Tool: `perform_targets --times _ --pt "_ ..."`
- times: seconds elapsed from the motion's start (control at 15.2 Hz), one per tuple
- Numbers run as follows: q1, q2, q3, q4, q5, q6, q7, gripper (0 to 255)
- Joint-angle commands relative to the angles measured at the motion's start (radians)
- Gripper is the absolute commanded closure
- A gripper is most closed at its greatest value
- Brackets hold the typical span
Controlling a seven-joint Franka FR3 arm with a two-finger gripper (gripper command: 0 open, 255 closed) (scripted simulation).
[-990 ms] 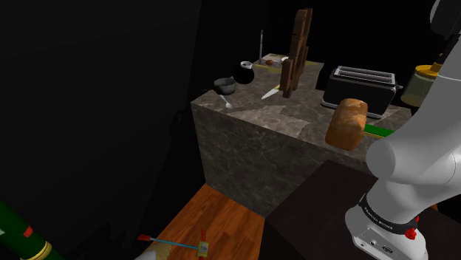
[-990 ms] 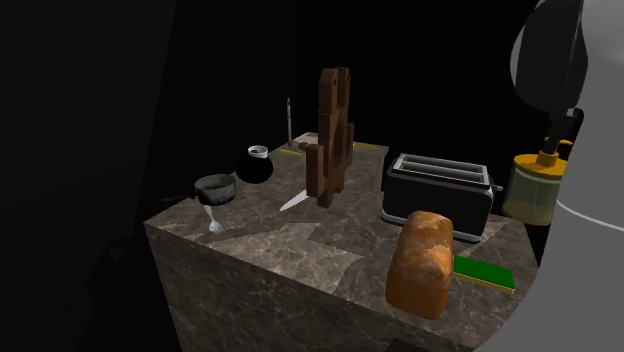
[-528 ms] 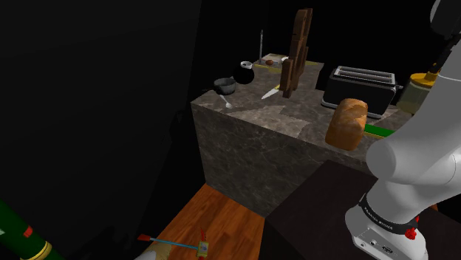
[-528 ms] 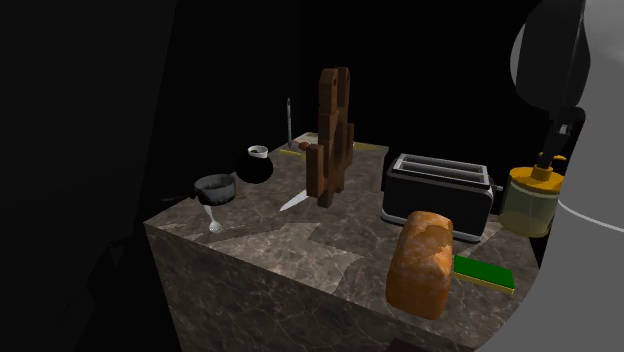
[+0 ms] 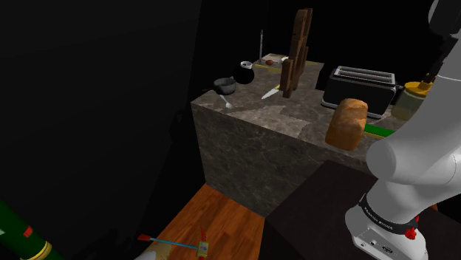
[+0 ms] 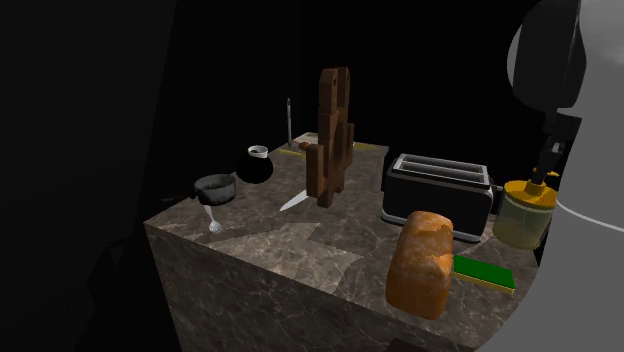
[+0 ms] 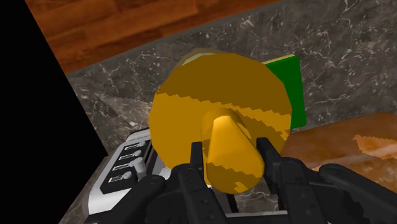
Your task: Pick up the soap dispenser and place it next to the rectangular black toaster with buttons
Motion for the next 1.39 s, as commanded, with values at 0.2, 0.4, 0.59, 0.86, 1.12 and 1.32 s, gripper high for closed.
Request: perform_targets --times 0.2,0.4,0.59,0.86,1.12,1.32 --pt "-0.001 0.013 0.004 -0.053 0.014 0.062 -0.014 255" --pt "-0.002 0.024 0.007 -0.081 0.025 0.098 -0.024 255" --pt "-0.004 0.037 0.01 -0.107 0.038 0.133 -0.036 255" --pt "-0.007 0.05 0.014 -0.127 0.05 0.162 -0.046 255" --pt "-0.007 0.05 0.014 -0.127 0.05 0.162 -0.046 255" --pt "-0.007 0.05 0.014 -0.128 0.05 0.162 -0.046 0"
